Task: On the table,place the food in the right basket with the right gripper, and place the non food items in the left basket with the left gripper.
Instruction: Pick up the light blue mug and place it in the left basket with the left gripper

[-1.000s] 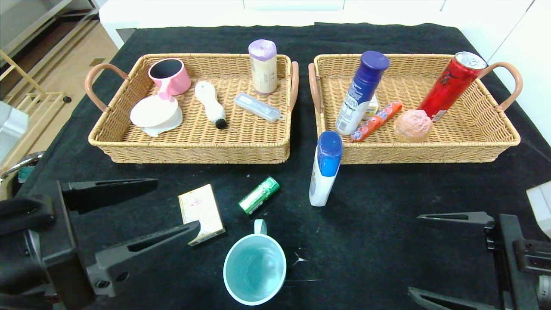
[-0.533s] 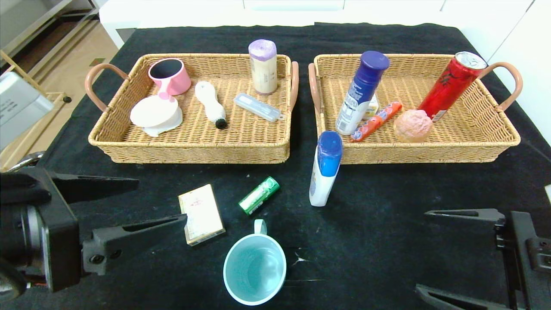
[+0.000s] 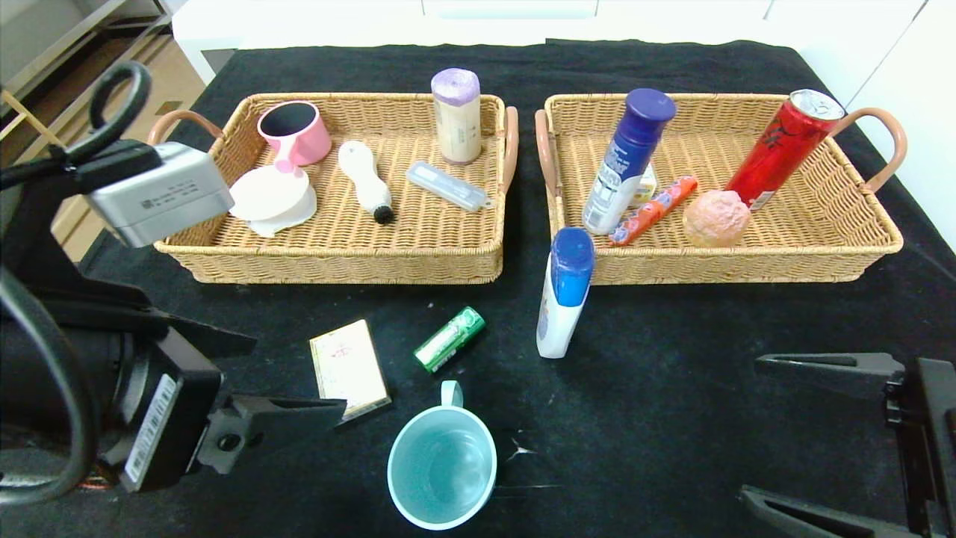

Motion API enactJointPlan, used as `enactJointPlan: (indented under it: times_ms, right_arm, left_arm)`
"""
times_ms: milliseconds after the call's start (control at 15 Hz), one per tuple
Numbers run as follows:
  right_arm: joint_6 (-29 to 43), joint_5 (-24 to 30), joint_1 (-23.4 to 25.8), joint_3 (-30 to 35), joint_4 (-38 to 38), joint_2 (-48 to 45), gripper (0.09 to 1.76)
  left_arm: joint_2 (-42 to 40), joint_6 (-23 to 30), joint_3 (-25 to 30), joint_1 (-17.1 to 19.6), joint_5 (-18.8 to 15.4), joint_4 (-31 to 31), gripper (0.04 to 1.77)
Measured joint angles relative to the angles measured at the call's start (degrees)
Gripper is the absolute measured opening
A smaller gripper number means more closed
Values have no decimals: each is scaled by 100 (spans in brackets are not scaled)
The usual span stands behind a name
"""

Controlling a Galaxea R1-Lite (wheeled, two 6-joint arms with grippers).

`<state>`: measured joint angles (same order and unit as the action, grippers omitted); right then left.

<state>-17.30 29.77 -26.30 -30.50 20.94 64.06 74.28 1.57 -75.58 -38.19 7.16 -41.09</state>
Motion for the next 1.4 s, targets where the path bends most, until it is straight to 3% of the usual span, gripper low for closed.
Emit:
enactJointPlan:
  times_ms: [267, 467, 1400]
  right_arm:
    - [96, -6, 52, -48, 6, -21, 171]
    - [96, -6, 63, -54, 2, -17, 171]
    - [99, -12, 127, -52, 6, 11, 171]
  left_arm:
    - [312, 74, -105, -535, 6, -55, 172]
    - [457, 77, -21, -697, 98, -52, 172]
    - [953, 204, 282, -833, 557, 221, 172]
